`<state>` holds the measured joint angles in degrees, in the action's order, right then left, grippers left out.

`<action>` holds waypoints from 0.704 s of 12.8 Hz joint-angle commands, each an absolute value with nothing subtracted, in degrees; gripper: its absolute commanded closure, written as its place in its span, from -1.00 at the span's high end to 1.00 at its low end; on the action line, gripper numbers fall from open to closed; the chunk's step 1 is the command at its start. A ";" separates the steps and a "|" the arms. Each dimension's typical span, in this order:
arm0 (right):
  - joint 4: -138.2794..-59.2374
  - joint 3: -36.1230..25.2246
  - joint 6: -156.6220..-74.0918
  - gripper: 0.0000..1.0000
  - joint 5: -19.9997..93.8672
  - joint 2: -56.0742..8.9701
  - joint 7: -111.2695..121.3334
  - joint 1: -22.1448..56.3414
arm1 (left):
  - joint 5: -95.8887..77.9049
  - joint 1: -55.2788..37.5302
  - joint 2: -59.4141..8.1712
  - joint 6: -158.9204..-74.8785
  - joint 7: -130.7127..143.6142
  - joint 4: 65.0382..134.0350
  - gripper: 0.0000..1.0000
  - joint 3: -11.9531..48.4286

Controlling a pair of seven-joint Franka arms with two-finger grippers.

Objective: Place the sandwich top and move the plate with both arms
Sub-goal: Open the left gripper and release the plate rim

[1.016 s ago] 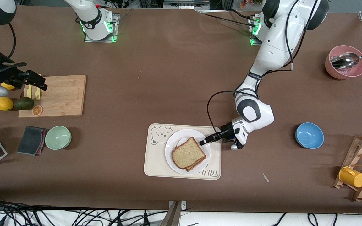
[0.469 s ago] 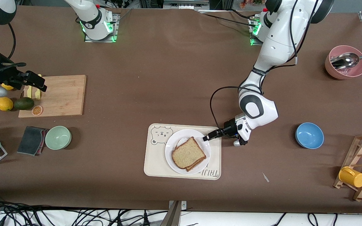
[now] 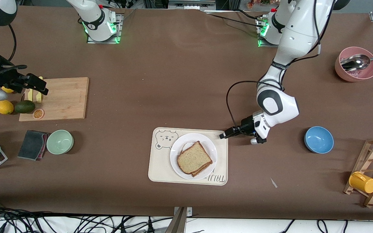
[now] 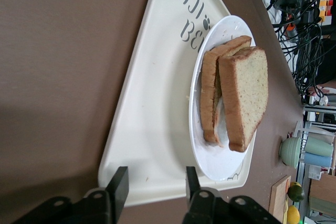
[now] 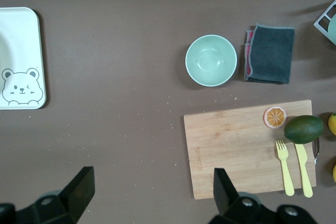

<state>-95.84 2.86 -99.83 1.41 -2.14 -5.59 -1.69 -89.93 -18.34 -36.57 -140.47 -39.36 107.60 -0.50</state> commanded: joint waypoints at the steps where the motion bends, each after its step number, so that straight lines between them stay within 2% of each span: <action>1: -94.75 2.81 -99.67 1.00 2.37 -2.64 -5.27 -1.85 | -86.67 -14.87 -26.48 -140.54 -38.85 117.40 0.31 1.49; 3: -94.75 2.81 -99.58 1.00 2.37 -2.64 -5.27 -1.85 | -82.99 -12.58 -22.61 -140.54 -38.41 121.01 0.56 2.63; 4: -94.75 2.81 -99.67 1.00 2.37 -2.64 -5.19 -1.85 | -81.75 -11.96 -20.67 -140.54 -38.32 122.85 0.59 2.81; 5: -94.75 2.81 -99.67 1.00 2.46 -2.64 -5.10 -1.85 | -79.48 -10.65 -18.48 -140.45 -38.23 124.61 0.74 3.33; 6: -94.75 2.81 -99.93 1.00 2.46 -2.64 -5.10 -1.93 | -76.49 -9.76 -16.46 -140.36 -37.80 126.19 0.99 3.43; 9: -94.66 2.72 -100.02 1.00 2.37 -2.64 -5.19 -2.02 | -68.14 -7.65 -12.14 -140.01 -35.61 129.10 0.99 3.43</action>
<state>-95.83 2.79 -100.20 1.43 -2.24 -5.59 -1.74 -72.84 -9.46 -16.85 -140.37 -37.74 125.47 2.50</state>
